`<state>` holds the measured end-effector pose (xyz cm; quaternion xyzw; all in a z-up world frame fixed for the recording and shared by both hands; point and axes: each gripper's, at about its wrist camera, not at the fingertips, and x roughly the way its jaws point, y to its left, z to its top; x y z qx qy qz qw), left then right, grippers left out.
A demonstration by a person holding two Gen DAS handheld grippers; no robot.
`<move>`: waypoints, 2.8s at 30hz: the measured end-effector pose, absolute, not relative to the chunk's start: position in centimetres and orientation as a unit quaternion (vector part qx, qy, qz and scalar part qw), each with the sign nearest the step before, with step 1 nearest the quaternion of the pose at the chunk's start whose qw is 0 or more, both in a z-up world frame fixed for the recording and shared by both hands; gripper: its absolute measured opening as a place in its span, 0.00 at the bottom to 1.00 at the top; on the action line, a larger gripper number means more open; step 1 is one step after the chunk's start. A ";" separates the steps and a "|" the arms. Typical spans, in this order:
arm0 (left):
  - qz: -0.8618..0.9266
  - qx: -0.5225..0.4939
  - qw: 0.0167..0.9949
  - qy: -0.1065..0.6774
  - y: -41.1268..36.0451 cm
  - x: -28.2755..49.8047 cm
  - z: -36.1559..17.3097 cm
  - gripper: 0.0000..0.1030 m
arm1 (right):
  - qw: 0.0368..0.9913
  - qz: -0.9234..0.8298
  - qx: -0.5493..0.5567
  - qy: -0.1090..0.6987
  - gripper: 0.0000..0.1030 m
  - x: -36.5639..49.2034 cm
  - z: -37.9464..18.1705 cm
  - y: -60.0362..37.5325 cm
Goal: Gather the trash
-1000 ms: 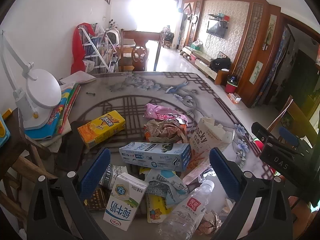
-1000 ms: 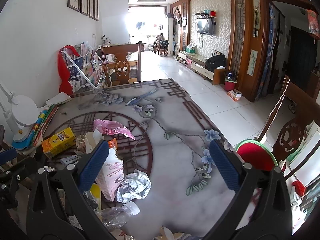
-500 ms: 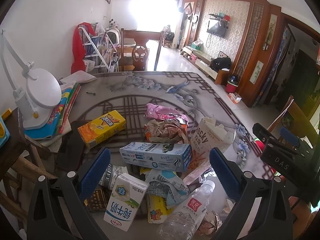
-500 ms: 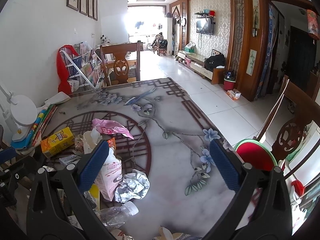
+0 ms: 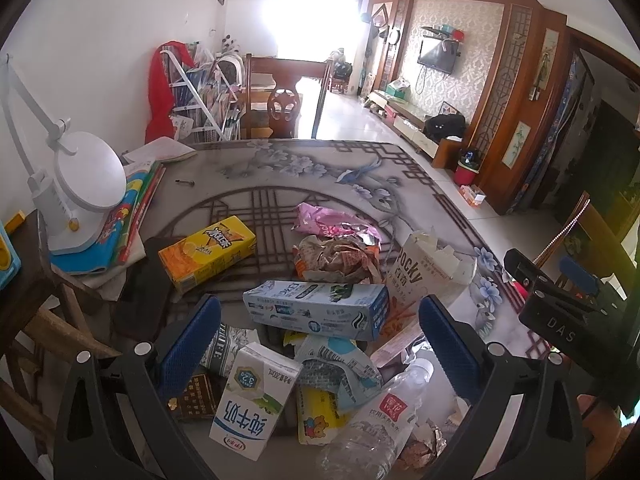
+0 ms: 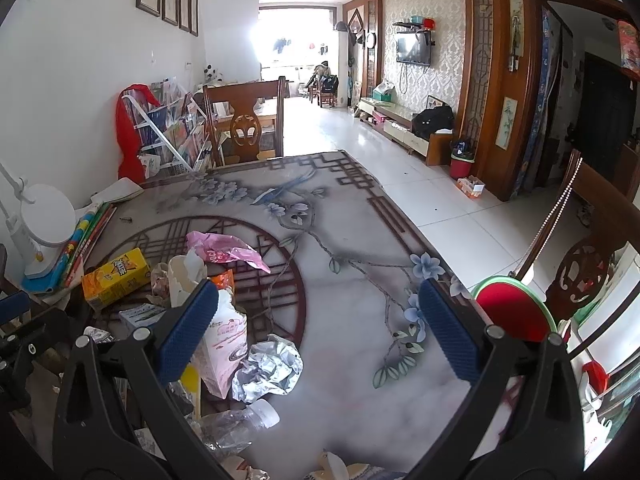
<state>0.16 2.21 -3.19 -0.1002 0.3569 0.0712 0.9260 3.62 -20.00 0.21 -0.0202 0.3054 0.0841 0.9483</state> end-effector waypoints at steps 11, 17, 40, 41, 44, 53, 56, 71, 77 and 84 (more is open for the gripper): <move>0.067 -0.095 0.927 0.357 2.3 0.1 -3.2 0.92 | 0.948 0.085 -0.022 0.307 0.96 3.6 0.2 -19.7; 0.058 -0.038 0.909 0.411 5.4 -0.6 -5.9 0.92 | 0.943 0.116 -0.016 0.312 0.96 3.2 0.0 -19.7; -0.019 0.105 0.815 0.570 10.2 -2.2 -14.6 0.78 | 0.876 0.273 -0.018 0.398 0.96 2.7 -1.2 -15.4; -0.021 0.112 0.811 0.574 10.0 -2.4 -14.6 0.78 | 0.873 0.278 -0.018 0.401 0.96 2.5 -1.3 -15.2; -0.034 0.145 0.800 0.582 9.3 -2.8 -15.0 0.78 | 0.865 0.290 -0.025 0.409 0.96 2.3 -1.7 -14.6; -0.069 0.077 0.801 0.589 7.7 -4.2 -15.4 0.76 | 0.850 0.320 -0.037 0.417 0.96 1.4 -1.8 -13.2; -0.094 0.029 0.804 0.586 6.4 -4.9 -15.0 0.76 | 0.845 0.327 -0.036 0.421 0.96 1.3 -1.8 -13.0; -0.060 0.006 0.801 0.596 5.1 -4.8 -16.1 0.69 | 0.801 0.344 -0.007 0.490 0.96 1.2 -4.4 -11.9; -0.052 -0.041 0.809 0.584 4.1 -5.5 -15.2 0.46 | 0.755 0.303 0.099 0.573 0.96 2.3 -8.0 -14.6; -0.032 -0.127 0.843 0.522 5.1 -6.5 -11.0 0.45 | 0.713 0.280 0.152 0.625 0.93 2.5 -10.8 -14.9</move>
